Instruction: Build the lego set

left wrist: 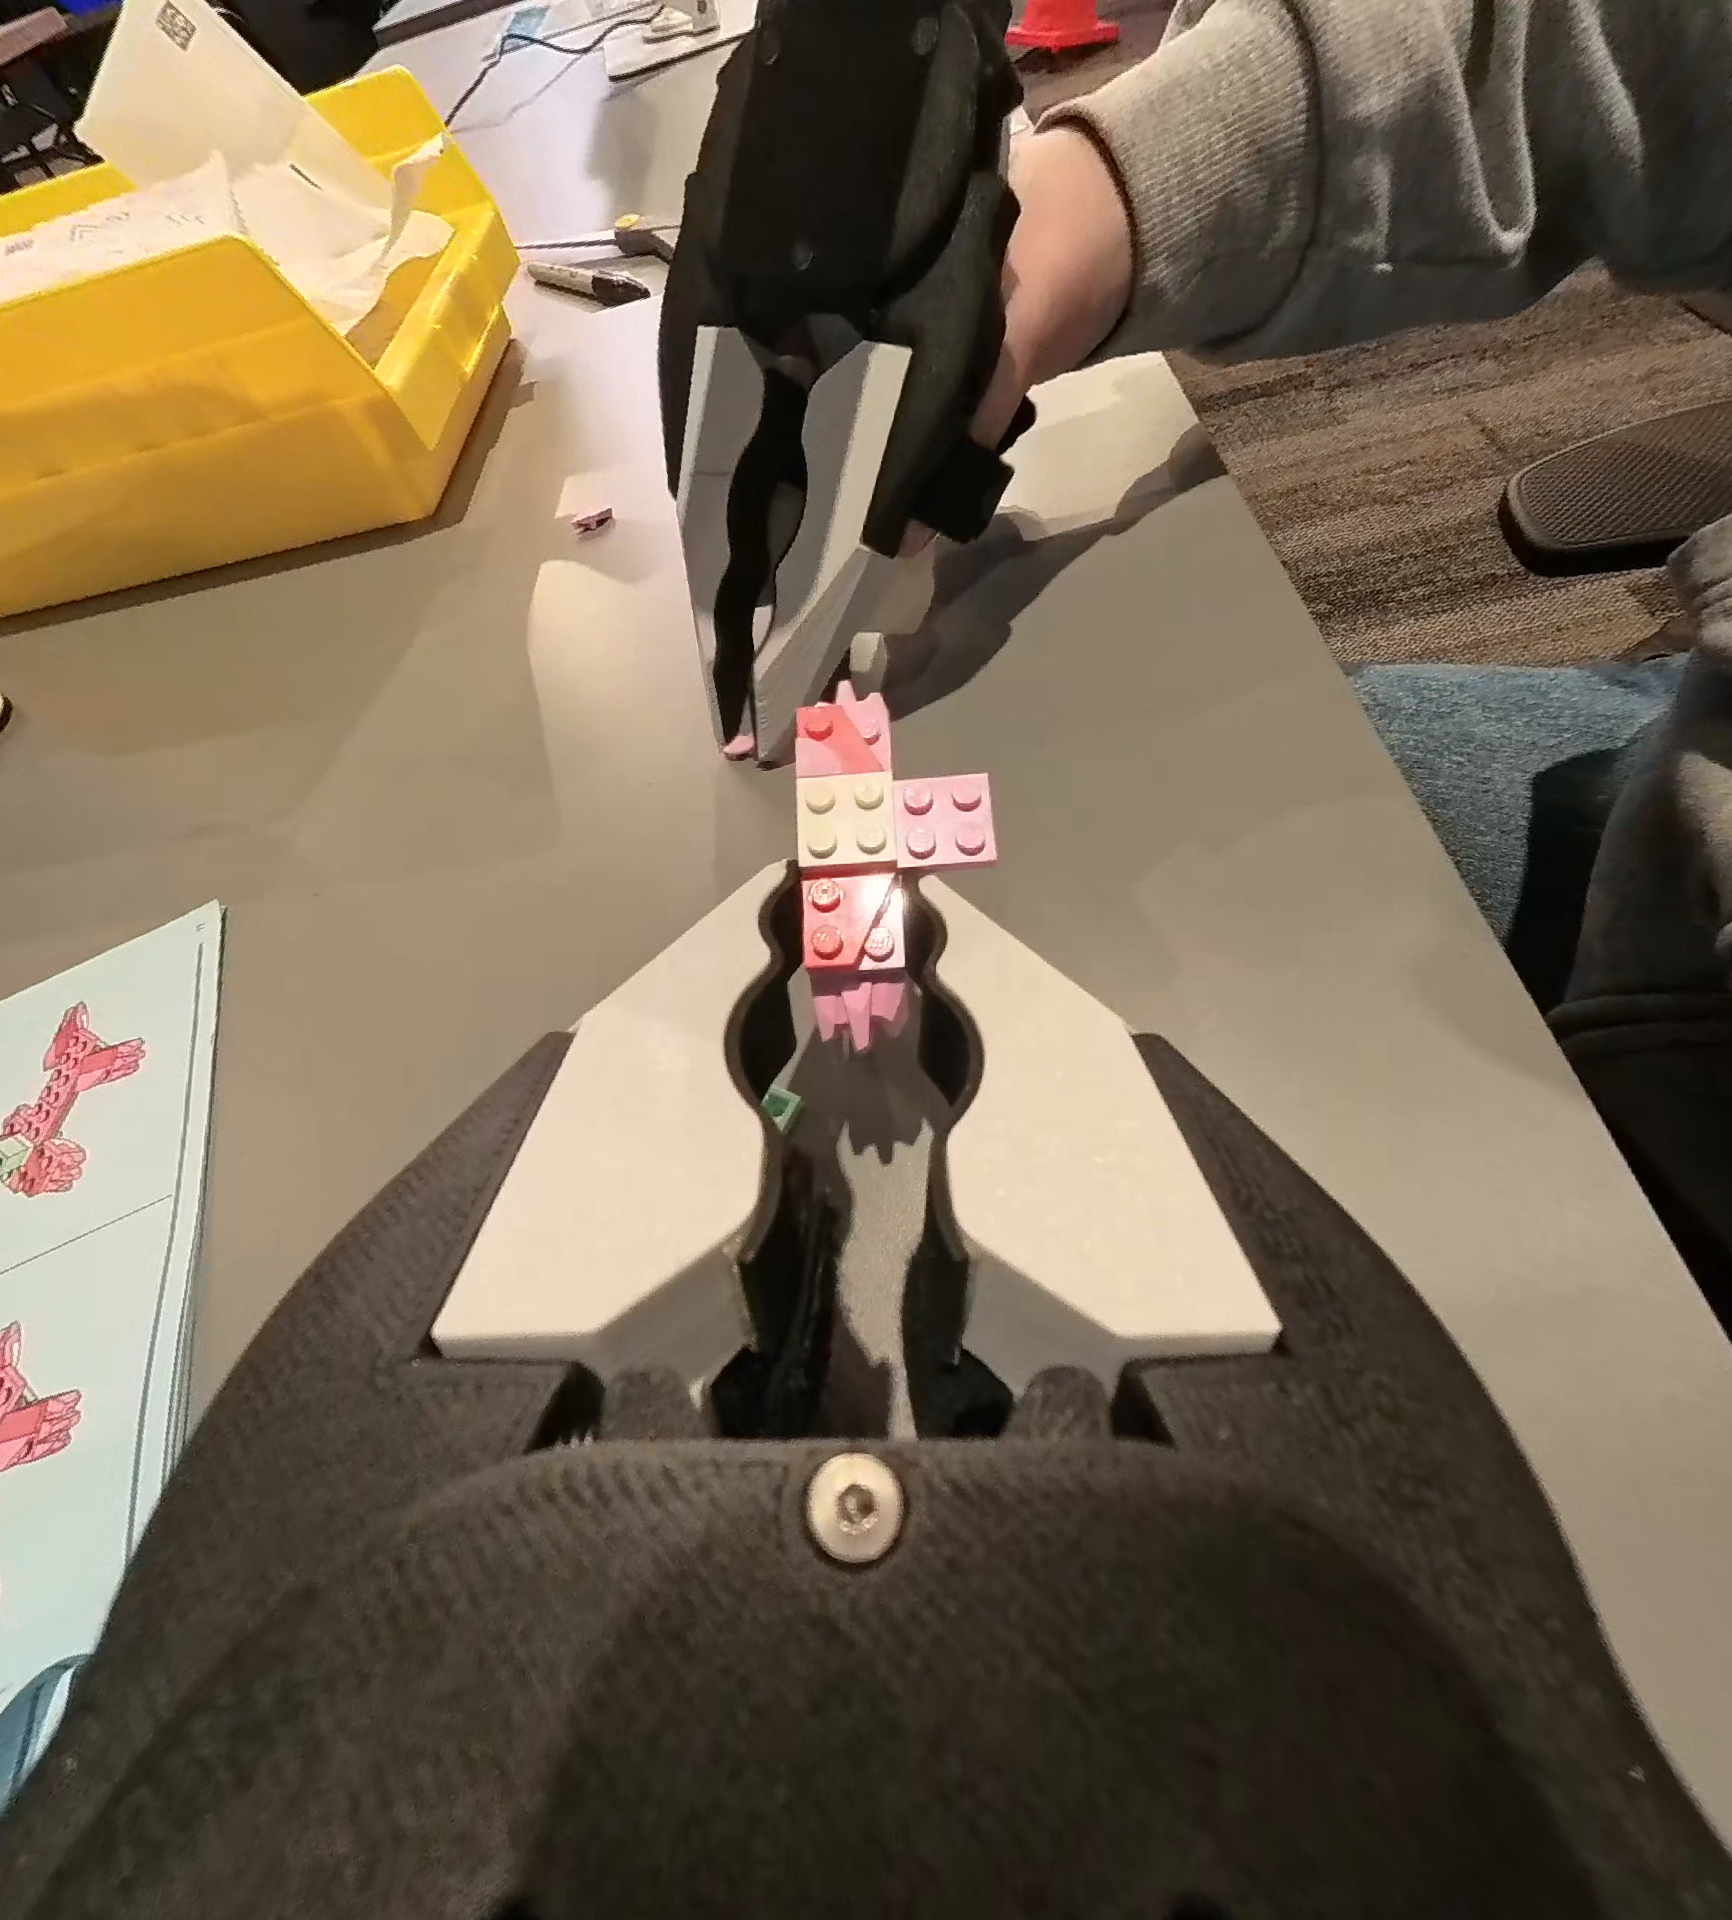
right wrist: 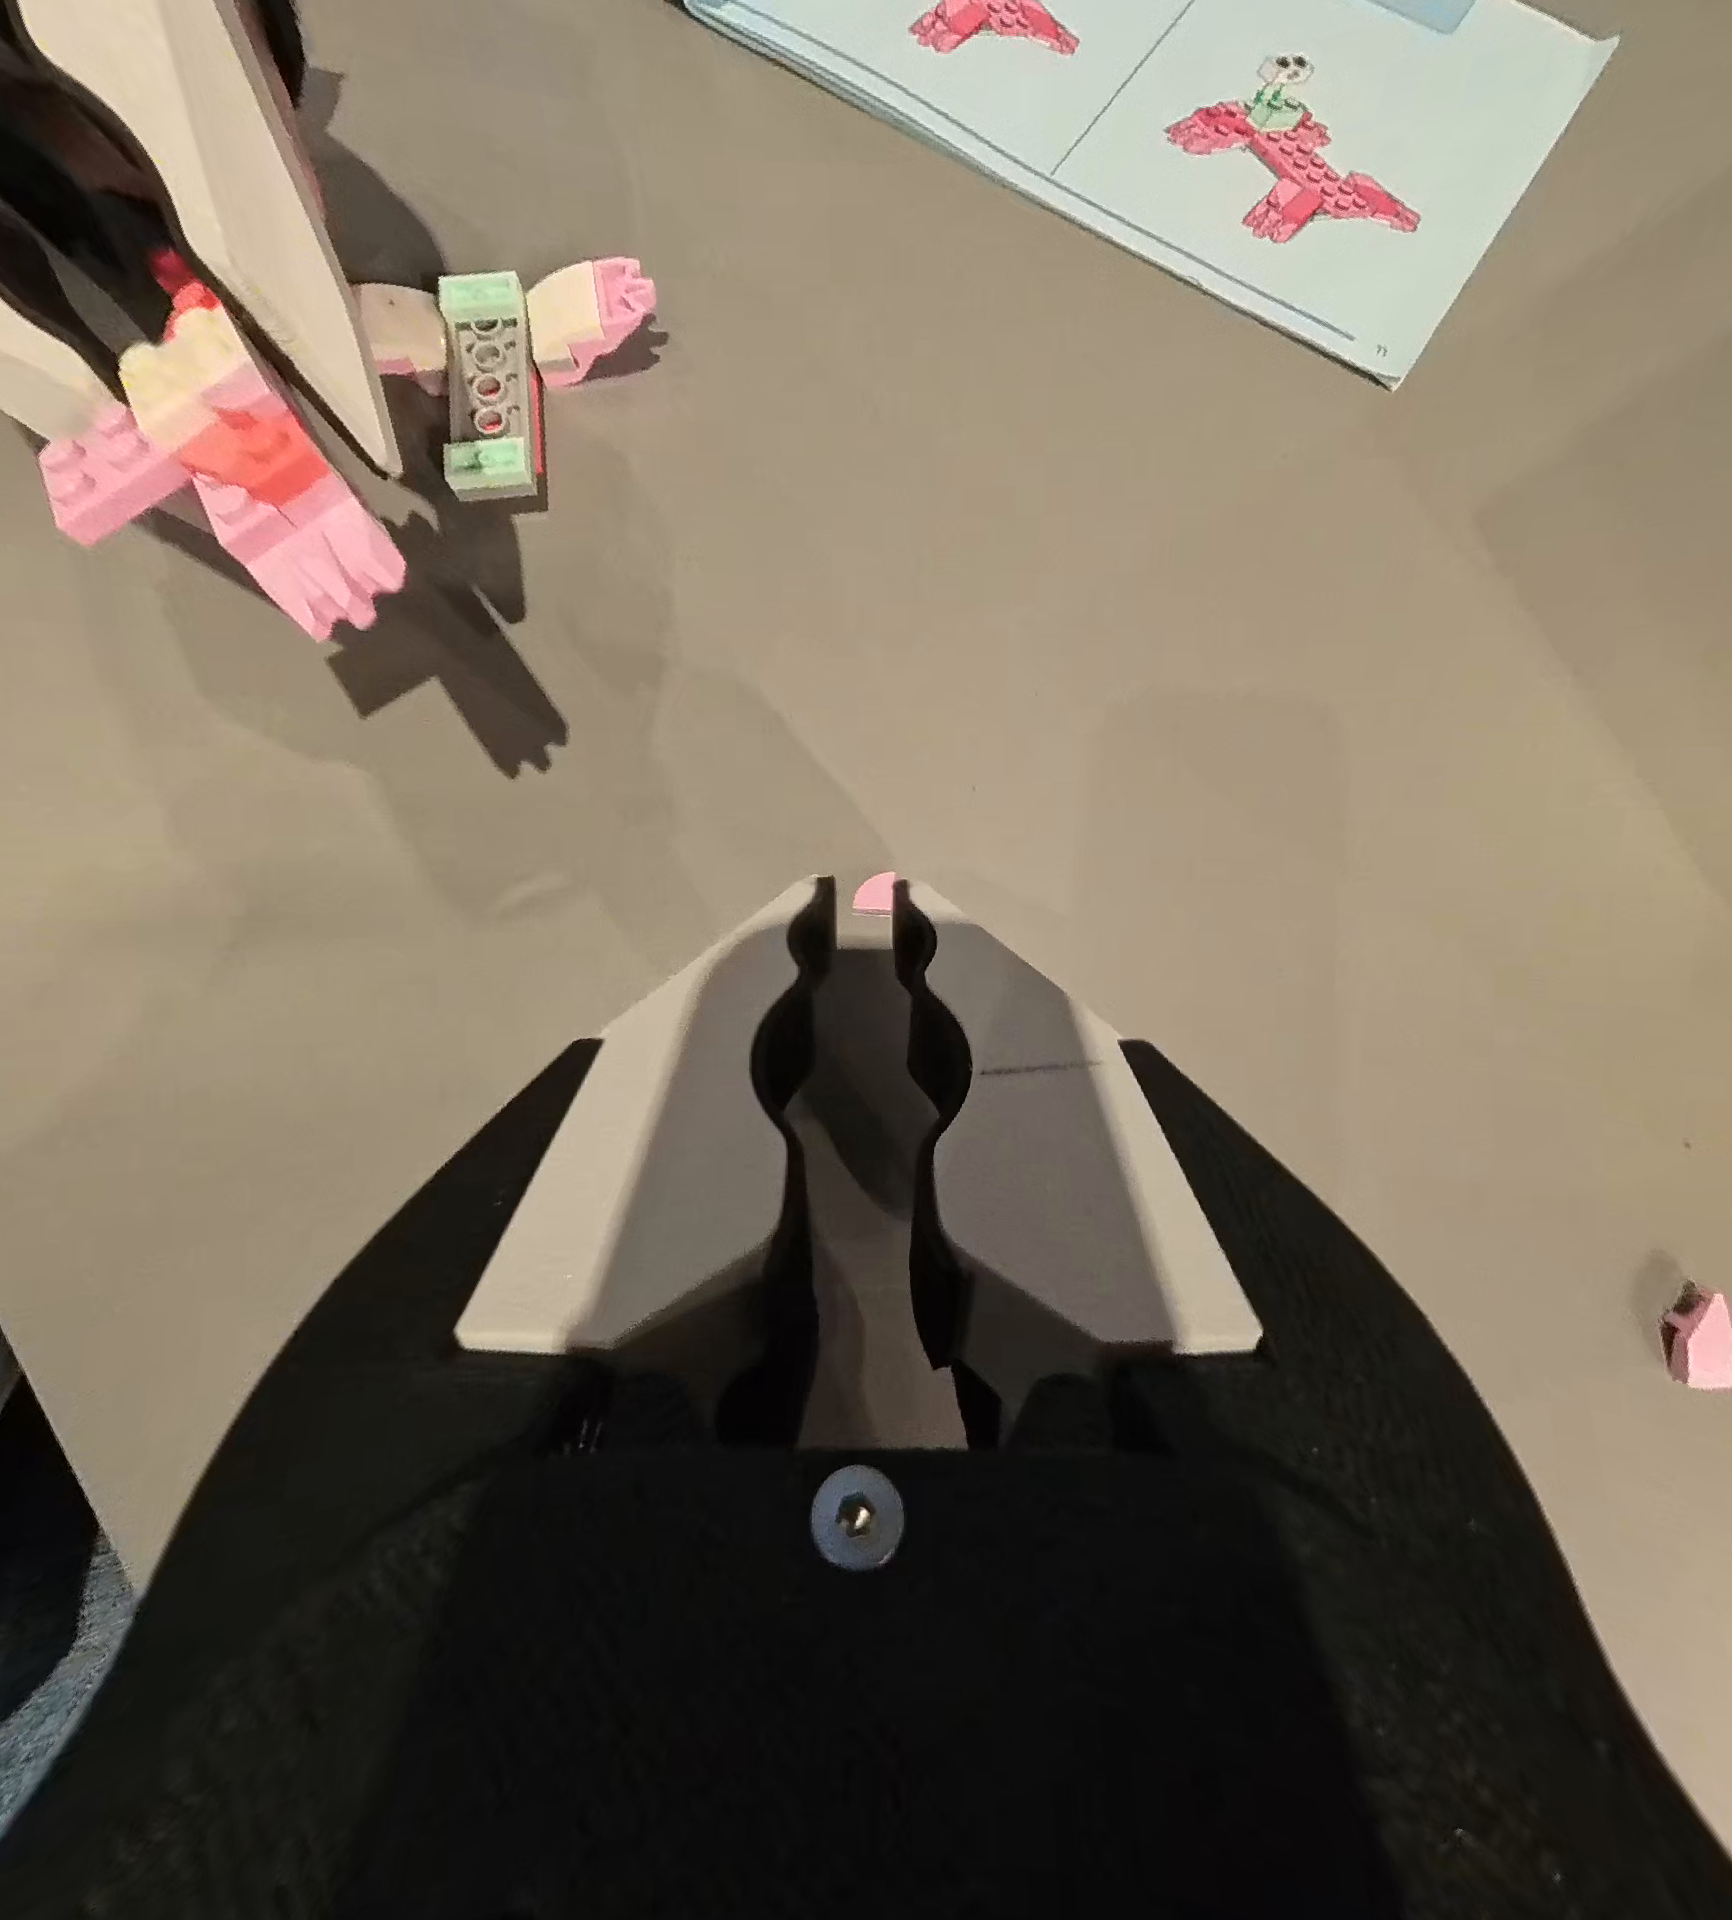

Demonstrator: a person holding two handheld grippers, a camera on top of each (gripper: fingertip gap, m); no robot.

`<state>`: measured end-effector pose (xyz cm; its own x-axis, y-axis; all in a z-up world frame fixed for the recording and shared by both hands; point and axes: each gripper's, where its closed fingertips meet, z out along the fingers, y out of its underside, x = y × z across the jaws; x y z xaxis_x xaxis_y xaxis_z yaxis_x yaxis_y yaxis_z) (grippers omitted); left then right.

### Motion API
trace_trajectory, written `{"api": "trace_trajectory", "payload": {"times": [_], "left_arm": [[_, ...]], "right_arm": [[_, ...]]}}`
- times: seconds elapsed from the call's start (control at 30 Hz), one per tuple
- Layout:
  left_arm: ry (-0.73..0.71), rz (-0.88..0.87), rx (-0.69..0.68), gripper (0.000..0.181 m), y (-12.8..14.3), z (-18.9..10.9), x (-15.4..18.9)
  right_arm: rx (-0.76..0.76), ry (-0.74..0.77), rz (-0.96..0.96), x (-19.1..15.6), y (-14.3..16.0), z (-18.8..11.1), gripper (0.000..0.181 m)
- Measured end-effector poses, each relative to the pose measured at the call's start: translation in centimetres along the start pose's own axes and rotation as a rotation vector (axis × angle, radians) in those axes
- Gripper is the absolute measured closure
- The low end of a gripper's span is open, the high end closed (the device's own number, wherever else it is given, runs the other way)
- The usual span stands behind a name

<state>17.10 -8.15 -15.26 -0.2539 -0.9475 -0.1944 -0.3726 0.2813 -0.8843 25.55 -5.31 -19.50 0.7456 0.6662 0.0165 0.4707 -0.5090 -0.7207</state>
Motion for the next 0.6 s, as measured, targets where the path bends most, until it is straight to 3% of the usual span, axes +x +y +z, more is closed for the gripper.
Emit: {"api": "trace_trajectory", "payload": {"times": [0.3, 0.47, 0.6], "left_arm": [[0.006, 0.000, -0.006, 0.163, 0.1, 0.1, 0.2], [0.008, -0.003, -0.017, 0.164, 0.2, 0.1, 0.2], [0.031, -0.003, -0.028, 0.164, 0.4, 0.2, 0.5]], "right_arm": [[-0.017, 0.006, -0.038, -0.1, -0.6, -0.1, 0.176], [0.152, -0.115, -0.052, -3.7, -5.9, -1.9, 0.176], [0.133, -0.157, -0.170, -6.9, -7.7, -1.6, 0.176]]}}
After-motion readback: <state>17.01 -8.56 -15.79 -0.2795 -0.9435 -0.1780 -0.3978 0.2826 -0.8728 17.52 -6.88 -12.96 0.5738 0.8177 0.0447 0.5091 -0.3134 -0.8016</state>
